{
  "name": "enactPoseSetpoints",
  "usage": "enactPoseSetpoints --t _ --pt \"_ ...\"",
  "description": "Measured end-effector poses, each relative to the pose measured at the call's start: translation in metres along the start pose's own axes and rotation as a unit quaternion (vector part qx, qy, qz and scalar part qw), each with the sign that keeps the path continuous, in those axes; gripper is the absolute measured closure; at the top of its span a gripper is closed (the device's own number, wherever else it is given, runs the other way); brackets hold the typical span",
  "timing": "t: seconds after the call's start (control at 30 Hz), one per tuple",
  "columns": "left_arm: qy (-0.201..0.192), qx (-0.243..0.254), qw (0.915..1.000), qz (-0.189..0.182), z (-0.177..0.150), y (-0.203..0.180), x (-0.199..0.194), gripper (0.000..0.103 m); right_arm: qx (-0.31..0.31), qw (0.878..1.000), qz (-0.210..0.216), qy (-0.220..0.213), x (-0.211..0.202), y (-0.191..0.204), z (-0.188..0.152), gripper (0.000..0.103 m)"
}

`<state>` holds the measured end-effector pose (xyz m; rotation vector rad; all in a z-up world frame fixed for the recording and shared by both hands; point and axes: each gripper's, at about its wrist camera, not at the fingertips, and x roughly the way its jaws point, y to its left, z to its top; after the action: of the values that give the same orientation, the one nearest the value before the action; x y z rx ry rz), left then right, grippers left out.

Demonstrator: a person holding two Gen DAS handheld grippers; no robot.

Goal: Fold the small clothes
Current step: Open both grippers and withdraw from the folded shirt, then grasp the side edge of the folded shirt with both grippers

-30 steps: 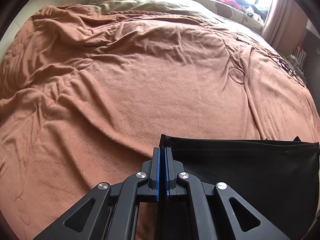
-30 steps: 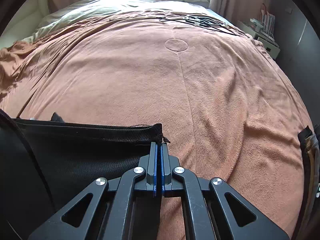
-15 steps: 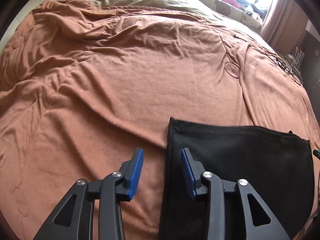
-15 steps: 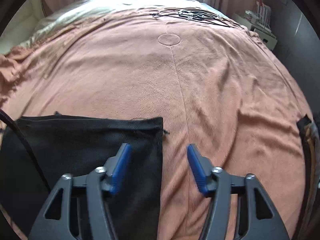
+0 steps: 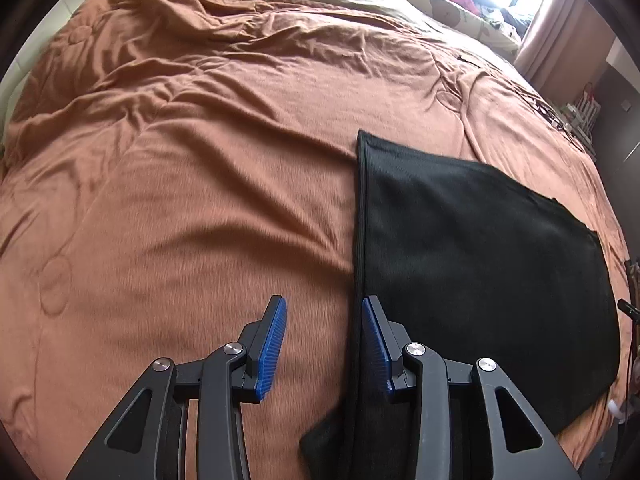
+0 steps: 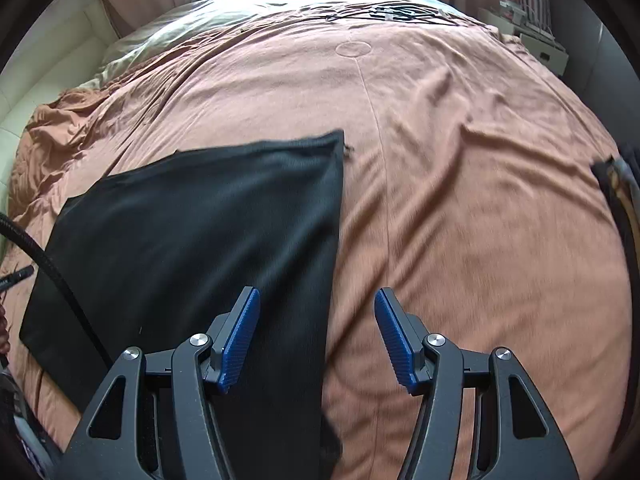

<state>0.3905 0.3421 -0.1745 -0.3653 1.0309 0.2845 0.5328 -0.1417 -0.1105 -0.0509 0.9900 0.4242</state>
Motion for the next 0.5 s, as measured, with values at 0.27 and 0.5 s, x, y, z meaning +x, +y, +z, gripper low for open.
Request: enactPoseSetpoints --t 0.27,0.5 --pt "0.005 -0.008 0.9999 -0.005 -0.046 0.005 -0.015 0.061 0.015 1.000 0.013 0.007 -0.025 -0.006 -0.041 0.049" --pt "0.010 -0.004 0.9999 -0.003 -0.083 0.008 -0.023 0.061 0.020 1.000 0.020 0.013 -0.037 -0.006 -0.072 0.051"
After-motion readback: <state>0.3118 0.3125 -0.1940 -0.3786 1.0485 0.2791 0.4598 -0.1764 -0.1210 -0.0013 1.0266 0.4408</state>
